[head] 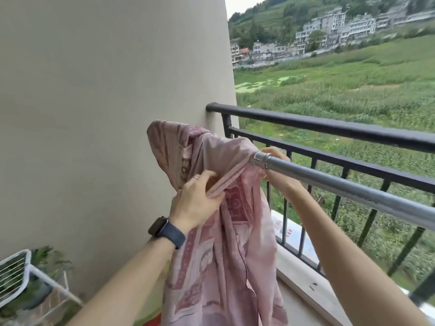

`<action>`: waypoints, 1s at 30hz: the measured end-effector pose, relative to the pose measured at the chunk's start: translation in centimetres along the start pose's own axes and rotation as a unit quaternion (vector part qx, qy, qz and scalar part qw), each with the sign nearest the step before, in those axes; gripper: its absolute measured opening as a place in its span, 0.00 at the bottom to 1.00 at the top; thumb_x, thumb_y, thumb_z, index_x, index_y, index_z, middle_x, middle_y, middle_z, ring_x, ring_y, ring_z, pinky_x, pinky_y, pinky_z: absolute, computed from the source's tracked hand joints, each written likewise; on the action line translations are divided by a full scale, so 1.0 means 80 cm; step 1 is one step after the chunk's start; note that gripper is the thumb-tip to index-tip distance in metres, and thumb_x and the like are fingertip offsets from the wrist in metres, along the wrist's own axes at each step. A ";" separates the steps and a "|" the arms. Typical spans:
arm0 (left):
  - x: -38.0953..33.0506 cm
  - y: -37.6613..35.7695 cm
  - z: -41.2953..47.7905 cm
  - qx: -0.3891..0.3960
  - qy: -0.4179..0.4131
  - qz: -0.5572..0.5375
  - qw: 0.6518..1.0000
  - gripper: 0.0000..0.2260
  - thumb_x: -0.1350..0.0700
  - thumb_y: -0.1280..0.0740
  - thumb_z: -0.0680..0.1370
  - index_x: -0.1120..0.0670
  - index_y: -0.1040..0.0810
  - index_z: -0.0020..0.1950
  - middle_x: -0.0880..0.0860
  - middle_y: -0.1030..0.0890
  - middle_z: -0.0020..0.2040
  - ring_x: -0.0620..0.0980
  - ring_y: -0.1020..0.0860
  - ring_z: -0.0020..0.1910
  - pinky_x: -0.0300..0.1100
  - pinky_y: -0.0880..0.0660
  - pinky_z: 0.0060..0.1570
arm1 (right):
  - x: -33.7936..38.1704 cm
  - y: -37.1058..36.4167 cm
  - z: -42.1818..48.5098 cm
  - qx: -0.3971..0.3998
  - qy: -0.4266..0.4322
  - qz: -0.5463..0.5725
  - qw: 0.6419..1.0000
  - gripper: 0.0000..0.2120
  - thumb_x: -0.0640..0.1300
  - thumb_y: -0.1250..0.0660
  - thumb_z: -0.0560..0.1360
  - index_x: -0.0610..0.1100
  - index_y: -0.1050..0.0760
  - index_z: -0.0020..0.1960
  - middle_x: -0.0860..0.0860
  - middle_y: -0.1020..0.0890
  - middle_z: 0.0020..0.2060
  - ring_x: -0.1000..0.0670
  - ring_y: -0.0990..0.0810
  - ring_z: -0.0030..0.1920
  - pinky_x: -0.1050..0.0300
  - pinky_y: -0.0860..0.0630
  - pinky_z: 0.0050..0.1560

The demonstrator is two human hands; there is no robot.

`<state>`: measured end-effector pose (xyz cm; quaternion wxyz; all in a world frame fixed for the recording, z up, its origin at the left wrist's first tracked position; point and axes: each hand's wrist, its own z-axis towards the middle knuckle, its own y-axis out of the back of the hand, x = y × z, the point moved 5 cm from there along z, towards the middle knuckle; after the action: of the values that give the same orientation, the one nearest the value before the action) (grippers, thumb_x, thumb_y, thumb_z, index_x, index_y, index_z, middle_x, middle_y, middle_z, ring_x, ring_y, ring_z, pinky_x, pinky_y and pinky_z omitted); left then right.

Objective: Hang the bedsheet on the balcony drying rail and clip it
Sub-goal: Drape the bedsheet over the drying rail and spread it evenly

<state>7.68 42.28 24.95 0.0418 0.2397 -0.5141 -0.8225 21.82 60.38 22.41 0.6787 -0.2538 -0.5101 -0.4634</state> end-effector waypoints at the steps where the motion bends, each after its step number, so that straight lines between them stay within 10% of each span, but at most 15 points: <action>1: 0.010 -0.006 0.000 -0.015 0.020 -0.005 1.000 0.21 0.44 0.31 0.73 0.40 0.32 0.65 0.46 0.23 0.60 0.54 0.22 0.55 0.49 0.23 0.49 | -0.008 -0.008 -0.013 0.042 -0.023 -0.019 0.999 0.02 0.44 0.32 0.79 0.49 0.23 0.51 0.49 0.20 0.40 0.55 0.21 0.35 0.59 0.22 0.33; 5: 0.003 -0.016 0.003 -0.070 0.030 -0.013 0.997 0.22 0.51 0.32 0.74 0.45 0.32 0.67 0.50 0.23 0.61 0.57 0.22 0.54 0.46 0.25 0.45 | -0.031 -0.029 -0.042 0.178 -0.116 -0.046 0.976 0.27 0.64 0.29 0.70 0.49 0.24 0.63 0.49 0.17 0.49 0.48 0.16 0.37 0.55 0.20 0.39; 7: -0.006 -0.014 -0.002 -0.059 0.027 -0.001 0.998 0.15 0.55 0.34 0.74 0.46 0.26 0.60 0.51 0.18 0.53 0.60 0.21 0.50 0.44 0.28 0.40 | -0.030 -0.025 -0.038 0.192 -0.093 -0.105 0.971 0.18 0.60 0.29 0.73 0.45 0.21 0.51 0.54 0.19 0.37 0.53 0.20 0.31 0.63 0.25 0.33; 14: -0.061 0.090 -0.057 -0.349 -0.002 -0.167 0.922 0.04 0.58 0.36 0.73 0.50 0.24 0.40 0.43 0.24 0.30 0.41 0.26 0.31 0.29 0.35 0.30 | 0.035 0.072 -0.005 -0.066 0.081 0.053 0.993 0.08 0.37 0.36 0.77 0.48 0.21 0.48 0.59 0.19 0.41 0.65 0.23 0.38 0.70 0.26 0.42; 19: -0.096 -0.036 -0.097 -0.101 0.054 -0.233 0.966 0.09 0.59 0.37 0.75 0.49 0.32 0.37 0.44 0.30 0.28 0.43 0.34 0.28 0.37 0.37 0.29 | -0.011 0.057 -0.047 0.034 0.049 0.057 0.997 0.06 0.47 0.27 0.73 0.54 0.24 0.43 0.59 0.19 0.37 0.56 0.22 0.39 0.53 0.25 0.44; 25: -0.128 0.027 -0.119 -0.291 -0.048 -0.299 0.908 0.08 0.67 0.41 0.69 0.53 0.32 0.39 0.43 0.32 0.29 0.40 0.35 0.29 0.35 0.38 0.29 | 0.057 0.114 -0.057 -0.042 0.102 0.209 0.972 0.11 0.35 0.37 0.75 0.51 0.23 0.46 0.49 0.19 0.41 0.47 0.22 0.41 0.50 0.25 0.42; 30: -0.105 -0.082 -0.137 0.024 0.009 -0.079 0.997 0.08 0.49 0.37 0.74 0.43 0.36 0.41 0.46 0.27 0.31 0.51 0.26 0.33 0.47 0.29 0.32 | -0.006 0.100 -0.119 0.008 -0.004 0.095 0.995 0.03 0.55 0.32 0.75 0.57 0.20 0.46 0.55 0.17 0.40 0.52 0.20 0.40 0.47 0.21 0.48</action>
<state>21.06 38.95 18.32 -0.0248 0.2883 -0.5128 -0.8083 33.27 56.30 19.63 0.7199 -0.2975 -0.4897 -0.3917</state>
